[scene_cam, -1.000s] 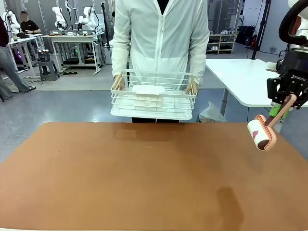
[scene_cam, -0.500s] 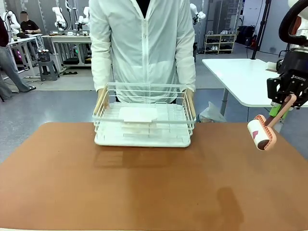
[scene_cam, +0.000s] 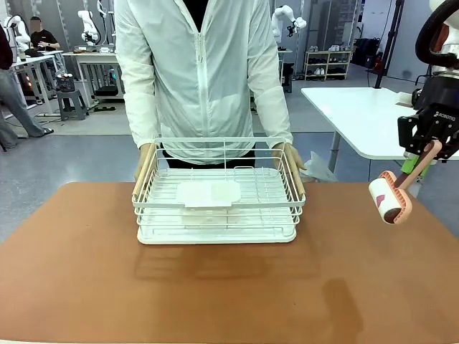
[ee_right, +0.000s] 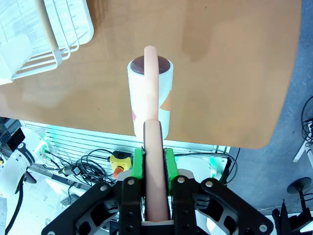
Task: Clean the table.
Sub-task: Place the Lint Roller down when the Dish drying rack is positioned in the middle of the table.
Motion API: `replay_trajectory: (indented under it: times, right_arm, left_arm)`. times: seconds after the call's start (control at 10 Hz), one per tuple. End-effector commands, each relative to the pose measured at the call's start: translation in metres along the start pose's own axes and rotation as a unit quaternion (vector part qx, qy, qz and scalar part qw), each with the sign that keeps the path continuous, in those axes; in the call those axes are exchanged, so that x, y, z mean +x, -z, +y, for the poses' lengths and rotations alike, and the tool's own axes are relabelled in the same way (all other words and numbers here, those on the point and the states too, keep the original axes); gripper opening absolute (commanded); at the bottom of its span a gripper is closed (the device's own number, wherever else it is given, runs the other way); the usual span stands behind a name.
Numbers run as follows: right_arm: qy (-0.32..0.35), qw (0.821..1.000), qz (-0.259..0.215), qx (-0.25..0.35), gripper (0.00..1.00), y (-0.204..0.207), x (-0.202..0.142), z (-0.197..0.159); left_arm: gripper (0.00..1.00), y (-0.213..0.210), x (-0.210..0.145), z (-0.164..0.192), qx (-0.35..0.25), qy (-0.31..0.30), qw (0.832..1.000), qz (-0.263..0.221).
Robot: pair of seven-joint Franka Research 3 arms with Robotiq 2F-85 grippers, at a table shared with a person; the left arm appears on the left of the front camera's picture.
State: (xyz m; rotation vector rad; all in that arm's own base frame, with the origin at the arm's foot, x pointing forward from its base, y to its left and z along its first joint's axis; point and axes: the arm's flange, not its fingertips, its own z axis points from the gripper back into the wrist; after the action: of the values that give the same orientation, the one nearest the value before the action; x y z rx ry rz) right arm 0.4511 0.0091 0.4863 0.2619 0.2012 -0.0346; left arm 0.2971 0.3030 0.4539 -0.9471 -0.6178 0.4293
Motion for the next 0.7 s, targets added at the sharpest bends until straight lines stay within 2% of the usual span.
replay_trajectory:
  times: [0.0, 0.6]
  right_arm:
    - [-0.007, 1.000, -0.003, 0.001, 0.21, -0.0038, -0.0024, 0.0018]
    - [-0.007, 1.000, -0.003, 0.001, 0.21, -0.0038, -0.0024, 0.0018]
  left_arm:
    - [1.00, -0.0034, 0.0002, 0.0005, -0.012, 0.008, 1.000, -0.004]
    - [1.00, -0.0034, 0.0002, 0.0005, -0.012, 0.008, 1.000, -0.004]
